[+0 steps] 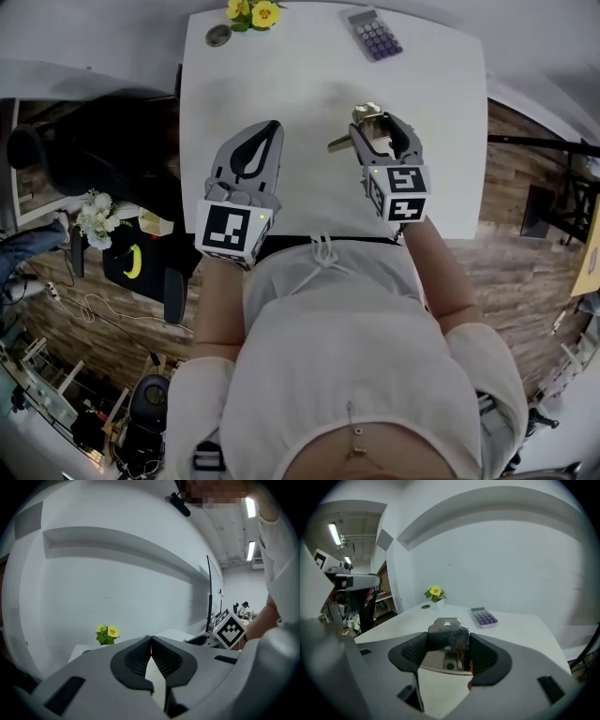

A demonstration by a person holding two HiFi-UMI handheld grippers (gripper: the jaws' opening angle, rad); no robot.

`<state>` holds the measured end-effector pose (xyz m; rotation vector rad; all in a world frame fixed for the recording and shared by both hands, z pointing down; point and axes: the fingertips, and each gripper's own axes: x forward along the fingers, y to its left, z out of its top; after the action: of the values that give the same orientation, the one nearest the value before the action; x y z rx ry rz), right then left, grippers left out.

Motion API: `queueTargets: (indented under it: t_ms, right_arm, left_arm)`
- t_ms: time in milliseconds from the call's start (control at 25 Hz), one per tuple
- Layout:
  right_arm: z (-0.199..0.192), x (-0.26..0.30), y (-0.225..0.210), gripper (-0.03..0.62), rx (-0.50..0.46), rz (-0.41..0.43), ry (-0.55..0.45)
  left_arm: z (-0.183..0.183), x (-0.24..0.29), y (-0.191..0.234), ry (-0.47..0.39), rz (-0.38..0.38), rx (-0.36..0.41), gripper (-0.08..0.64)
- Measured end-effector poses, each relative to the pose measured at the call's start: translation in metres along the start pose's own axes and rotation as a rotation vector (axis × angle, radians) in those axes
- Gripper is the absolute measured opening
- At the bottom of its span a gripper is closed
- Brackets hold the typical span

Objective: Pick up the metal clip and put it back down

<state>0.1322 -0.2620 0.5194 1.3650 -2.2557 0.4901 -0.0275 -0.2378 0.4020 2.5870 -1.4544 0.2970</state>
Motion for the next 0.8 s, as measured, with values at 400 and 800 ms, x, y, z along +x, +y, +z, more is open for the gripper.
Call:
queueTargets:
  t_ms: [400,800]
  right_arm:
    - [-0.061,0.036,0.009,0.287,0.041,0.049,0.151]
    - [-0.090,0.046,0.015,0.288,0.039,0.055,0.244]
  left_arm:
    - [-0.026,0.006,-0.001,0.048,-0.006,-0.007,0.018]
    - [-0.041,0.008,0.000,0.063,0.012,-0.035,0.018]
